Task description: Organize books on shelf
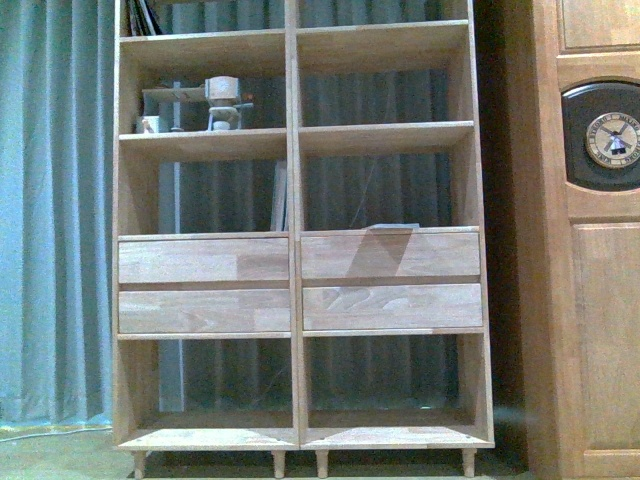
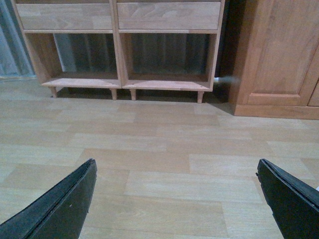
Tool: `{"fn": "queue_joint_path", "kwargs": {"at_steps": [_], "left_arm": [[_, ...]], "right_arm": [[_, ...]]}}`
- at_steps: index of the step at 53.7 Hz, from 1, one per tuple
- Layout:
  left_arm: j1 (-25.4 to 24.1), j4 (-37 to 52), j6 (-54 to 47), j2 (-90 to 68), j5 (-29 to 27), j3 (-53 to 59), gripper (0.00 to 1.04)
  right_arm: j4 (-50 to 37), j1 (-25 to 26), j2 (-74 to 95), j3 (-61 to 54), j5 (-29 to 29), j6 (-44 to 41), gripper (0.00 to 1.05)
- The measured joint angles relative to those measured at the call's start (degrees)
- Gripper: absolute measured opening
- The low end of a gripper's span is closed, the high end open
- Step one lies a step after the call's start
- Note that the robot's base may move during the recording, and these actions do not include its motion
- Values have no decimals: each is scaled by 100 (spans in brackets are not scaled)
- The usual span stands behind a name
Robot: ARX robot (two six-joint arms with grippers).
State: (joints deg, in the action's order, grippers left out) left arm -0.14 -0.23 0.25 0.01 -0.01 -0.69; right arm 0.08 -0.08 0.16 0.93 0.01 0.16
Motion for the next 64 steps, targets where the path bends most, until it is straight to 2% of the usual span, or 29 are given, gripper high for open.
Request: {"fn": "queue_joint_path", "kwargs": {"at_steps": [64], "left_arm": [[0, 0, 0, 0, 2, 0, 98]], "right_arm": [[0, 0, 0, 0, -2, 0, 98]]}}
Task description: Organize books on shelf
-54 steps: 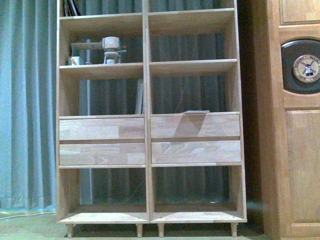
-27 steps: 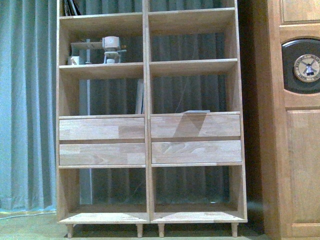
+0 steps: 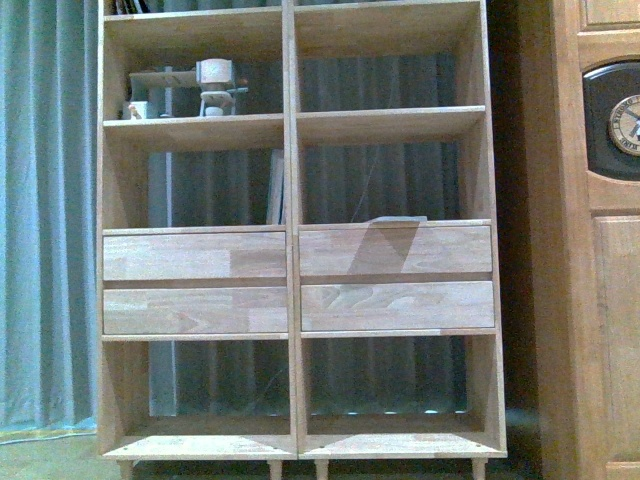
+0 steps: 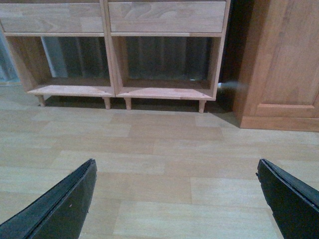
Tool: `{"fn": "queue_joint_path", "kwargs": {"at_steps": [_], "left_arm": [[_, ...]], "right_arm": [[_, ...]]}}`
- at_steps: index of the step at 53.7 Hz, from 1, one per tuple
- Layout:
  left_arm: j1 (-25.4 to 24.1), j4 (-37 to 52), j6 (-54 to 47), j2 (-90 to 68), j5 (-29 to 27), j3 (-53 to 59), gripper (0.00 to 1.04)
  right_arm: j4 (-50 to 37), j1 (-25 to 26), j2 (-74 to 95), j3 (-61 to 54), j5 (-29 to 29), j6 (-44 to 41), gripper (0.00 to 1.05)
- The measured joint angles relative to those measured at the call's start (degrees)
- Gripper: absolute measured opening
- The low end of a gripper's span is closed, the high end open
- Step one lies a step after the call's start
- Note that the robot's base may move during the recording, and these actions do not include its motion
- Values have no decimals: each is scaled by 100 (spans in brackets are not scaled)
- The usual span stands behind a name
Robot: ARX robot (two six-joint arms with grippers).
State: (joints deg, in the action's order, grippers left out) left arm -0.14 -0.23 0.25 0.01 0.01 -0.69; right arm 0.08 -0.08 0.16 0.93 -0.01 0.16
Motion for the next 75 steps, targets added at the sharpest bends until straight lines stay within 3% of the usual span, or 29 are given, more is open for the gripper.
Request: {"fn": "queue_joint_path", "kwargs": {"at_steps": [75], "left_arm": [[2, 0, -2, -4, 7, 0, 98]], "right_arm": [[0, 0, 4, 0, 4, 0, 98]]}}
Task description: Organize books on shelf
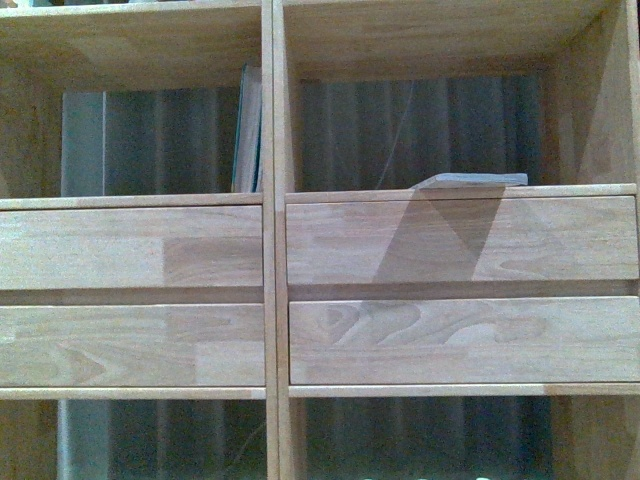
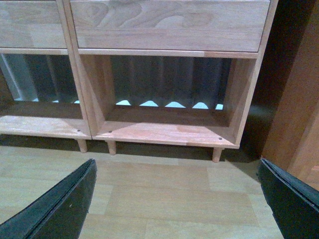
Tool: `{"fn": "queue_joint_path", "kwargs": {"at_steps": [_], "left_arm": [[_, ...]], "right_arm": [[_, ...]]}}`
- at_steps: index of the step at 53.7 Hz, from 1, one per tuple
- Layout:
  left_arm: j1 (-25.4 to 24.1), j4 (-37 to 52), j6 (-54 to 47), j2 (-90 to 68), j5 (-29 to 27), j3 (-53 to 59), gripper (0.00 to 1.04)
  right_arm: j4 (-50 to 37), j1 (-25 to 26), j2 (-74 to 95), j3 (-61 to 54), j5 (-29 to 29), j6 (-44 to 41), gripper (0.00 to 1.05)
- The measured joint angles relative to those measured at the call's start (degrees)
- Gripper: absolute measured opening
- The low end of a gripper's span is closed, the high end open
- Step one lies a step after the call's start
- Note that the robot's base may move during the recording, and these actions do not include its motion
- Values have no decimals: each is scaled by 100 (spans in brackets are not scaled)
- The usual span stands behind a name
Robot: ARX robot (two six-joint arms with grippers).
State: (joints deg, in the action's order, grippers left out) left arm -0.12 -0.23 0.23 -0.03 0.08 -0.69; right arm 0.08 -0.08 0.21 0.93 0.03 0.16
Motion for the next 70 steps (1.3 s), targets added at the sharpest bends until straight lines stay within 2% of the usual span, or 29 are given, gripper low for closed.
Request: {"fn": "queue_joint_path", "kwargs": {"at_steps": [70], "left_arm": [[2, 0, 0, 0, -9, 0, 98]], "right_arm": [[2, 0, -4, 0, 4, 2, 98]]}}
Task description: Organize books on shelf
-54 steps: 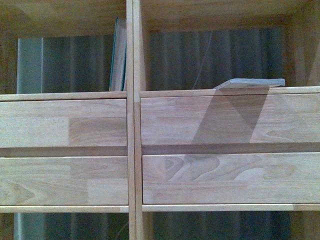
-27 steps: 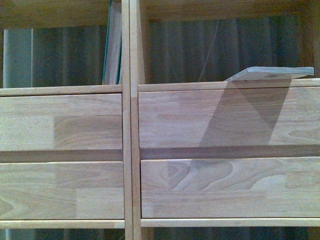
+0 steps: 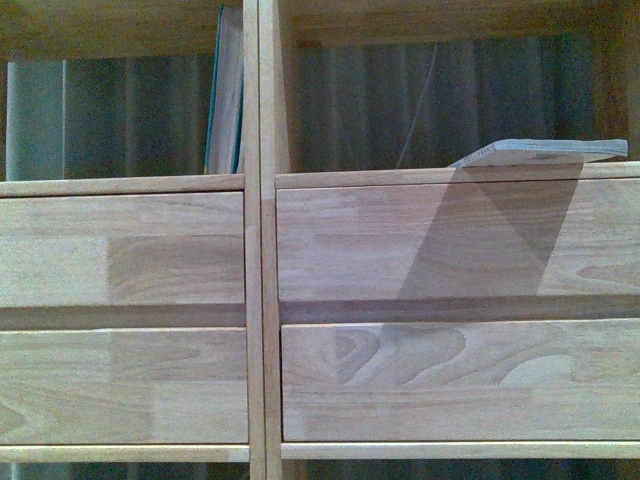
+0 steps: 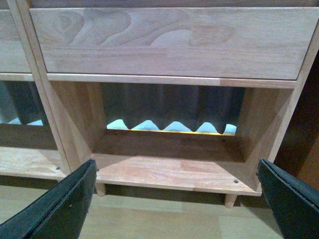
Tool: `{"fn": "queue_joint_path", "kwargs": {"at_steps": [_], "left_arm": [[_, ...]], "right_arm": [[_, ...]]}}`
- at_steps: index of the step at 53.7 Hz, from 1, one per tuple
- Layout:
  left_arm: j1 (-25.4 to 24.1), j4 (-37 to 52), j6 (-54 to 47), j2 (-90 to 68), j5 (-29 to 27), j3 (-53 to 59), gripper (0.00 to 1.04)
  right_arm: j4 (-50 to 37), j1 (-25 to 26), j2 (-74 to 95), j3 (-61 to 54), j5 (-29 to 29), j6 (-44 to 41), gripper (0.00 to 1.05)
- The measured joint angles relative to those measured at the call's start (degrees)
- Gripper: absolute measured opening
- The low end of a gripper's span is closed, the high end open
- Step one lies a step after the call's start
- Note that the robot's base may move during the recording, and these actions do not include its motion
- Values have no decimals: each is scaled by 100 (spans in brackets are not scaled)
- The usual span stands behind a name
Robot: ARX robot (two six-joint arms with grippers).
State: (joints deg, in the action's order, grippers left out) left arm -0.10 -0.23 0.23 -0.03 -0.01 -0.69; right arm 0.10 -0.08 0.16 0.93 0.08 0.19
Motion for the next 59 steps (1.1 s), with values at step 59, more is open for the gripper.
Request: {"fn": "queue_joint_path", "kwargs": {"at_steps": [59], "left_arm": [[2, 0, 0, 2, 0, 0, 98]], "right_arm": [[-2951, -382, 6577, 4041, 1818, 3860, 98]]}}
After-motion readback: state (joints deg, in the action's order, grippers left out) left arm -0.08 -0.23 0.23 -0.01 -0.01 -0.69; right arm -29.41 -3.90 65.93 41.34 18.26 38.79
